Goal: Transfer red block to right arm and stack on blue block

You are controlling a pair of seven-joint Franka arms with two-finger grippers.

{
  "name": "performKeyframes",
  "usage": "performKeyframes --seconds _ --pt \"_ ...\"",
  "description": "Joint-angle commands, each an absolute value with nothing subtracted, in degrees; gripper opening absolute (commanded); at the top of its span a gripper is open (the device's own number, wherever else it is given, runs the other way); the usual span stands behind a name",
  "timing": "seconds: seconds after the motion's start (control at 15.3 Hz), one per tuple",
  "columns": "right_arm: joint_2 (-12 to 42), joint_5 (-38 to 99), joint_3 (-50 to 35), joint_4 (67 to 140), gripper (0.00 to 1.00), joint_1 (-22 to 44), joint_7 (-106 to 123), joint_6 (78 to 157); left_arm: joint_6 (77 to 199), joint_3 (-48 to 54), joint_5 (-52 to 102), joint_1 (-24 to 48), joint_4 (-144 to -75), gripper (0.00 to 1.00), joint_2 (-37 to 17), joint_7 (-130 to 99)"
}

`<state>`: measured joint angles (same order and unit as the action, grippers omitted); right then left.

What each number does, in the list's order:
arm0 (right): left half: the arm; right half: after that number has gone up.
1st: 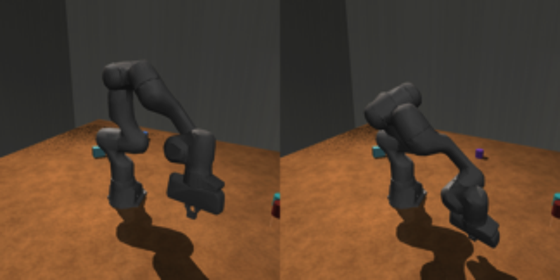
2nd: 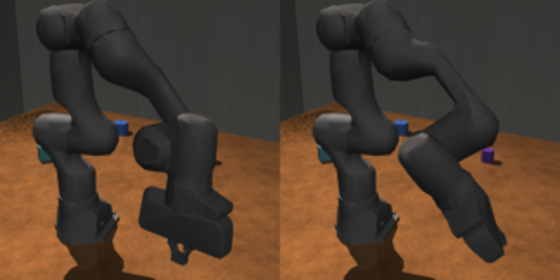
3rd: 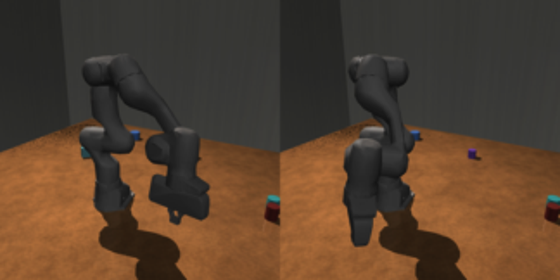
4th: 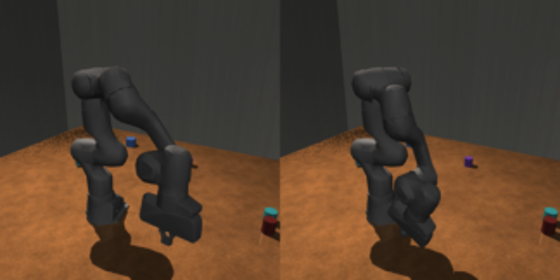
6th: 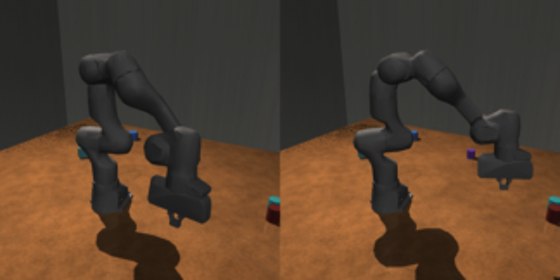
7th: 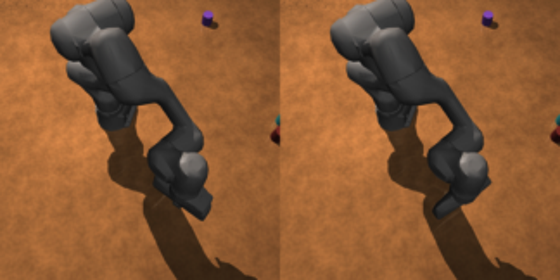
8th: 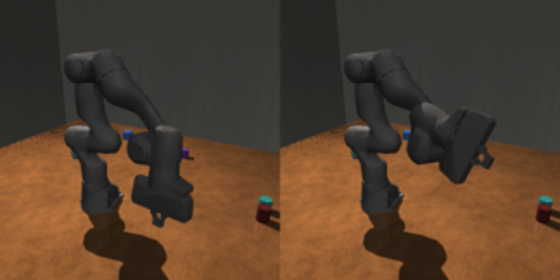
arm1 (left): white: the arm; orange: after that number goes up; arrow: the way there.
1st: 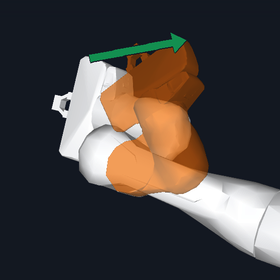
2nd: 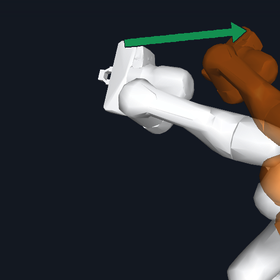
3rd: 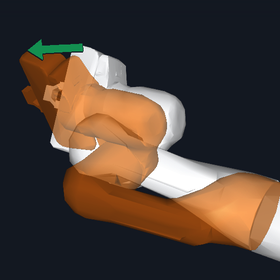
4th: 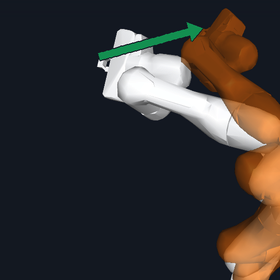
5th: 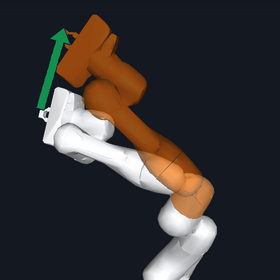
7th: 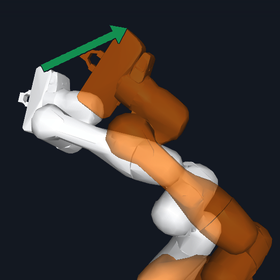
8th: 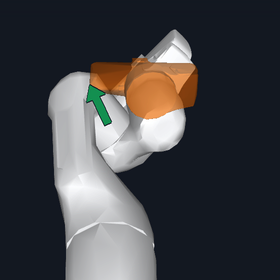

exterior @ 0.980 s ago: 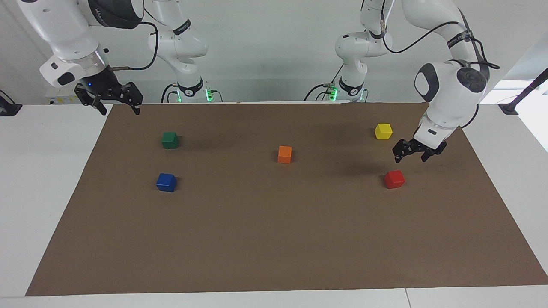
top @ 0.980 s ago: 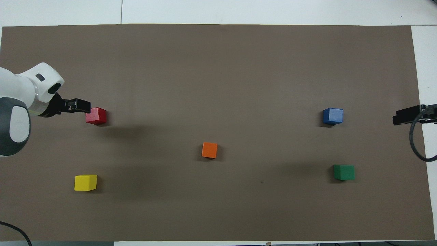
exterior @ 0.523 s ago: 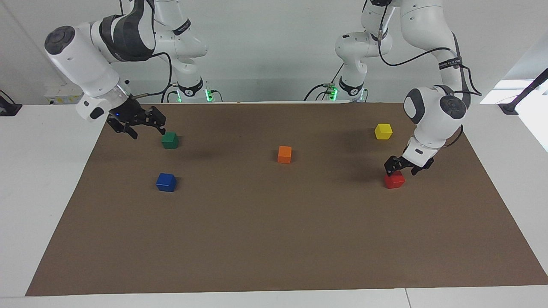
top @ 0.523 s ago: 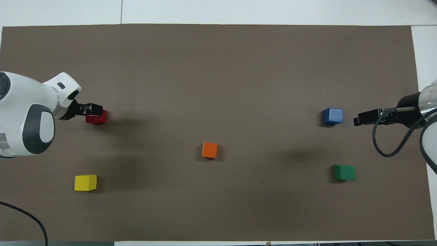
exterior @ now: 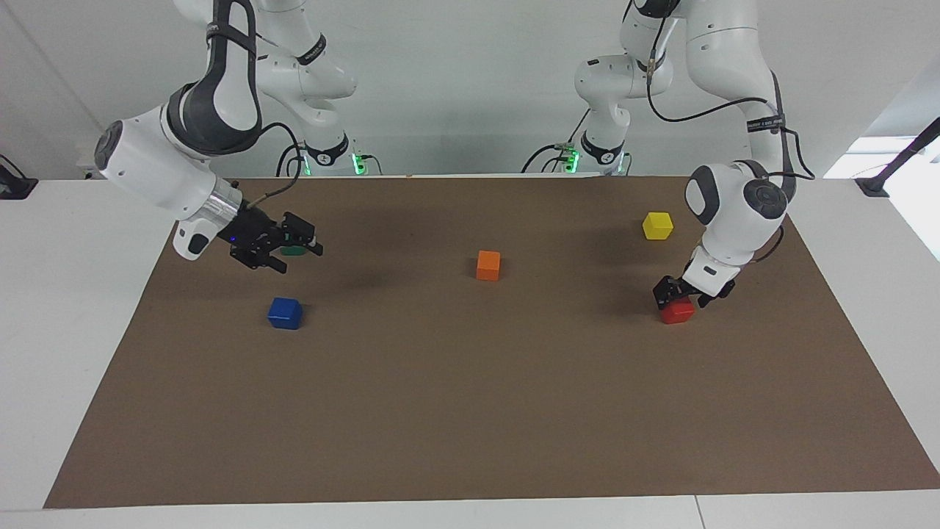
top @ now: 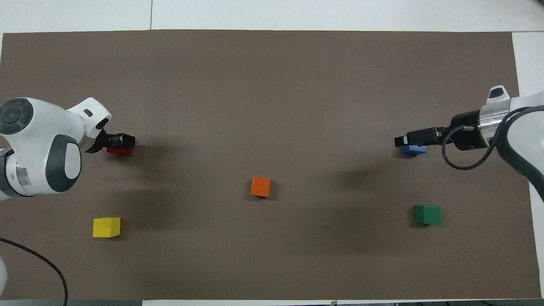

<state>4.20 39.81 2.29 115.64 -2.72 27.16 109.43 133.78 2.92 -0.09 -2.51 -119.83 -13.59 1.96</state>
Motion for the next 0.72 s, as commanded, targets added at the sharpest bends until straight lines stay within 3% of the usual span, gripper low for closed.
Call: performKeyframes --seconds 0.0,0.13,0.2,0.33,0.46,0.65 --pt "5.27 49.19 1.93 118.20 1.00 -4.04 33.48 110.22 135.79 2.29 0.18 -2.02 -120.94 0.93 -13.97 1.07" --pt "6.06 57.61 1.93 119.79 1.00 -3.95 38.38 109.69 133.96 2.37 0.18 -1.93 -120.24 0.06 -13.97 -4.46" --pt "7.02 60.79 1.85 120.06 1.00 -3.96 40.50 109.17 132.47 2.46 0.26 -1.59 -119.63 0.00 -13.97 -5.87" --pt "9.22 66.77 1.85 120.06 1.00 -3.87 43.93 107.15 124.76 2.63 0.35 -1.23 -115.78 0.00 -13.45 -12.09" --pt "12.64 73.79 1.85 119.88 1.00 -3.43 49.98 103.73 113.70 3.42 0.96 -1.23 -107.62 0.00 -13.53 -18.34" --pt "12.75 77.51 1.32 119.97 1.00 -2.73 50.89 98.81 97.43 7.81 5.16 -1.14 -94.35 0.00 -13.53 -31.15"
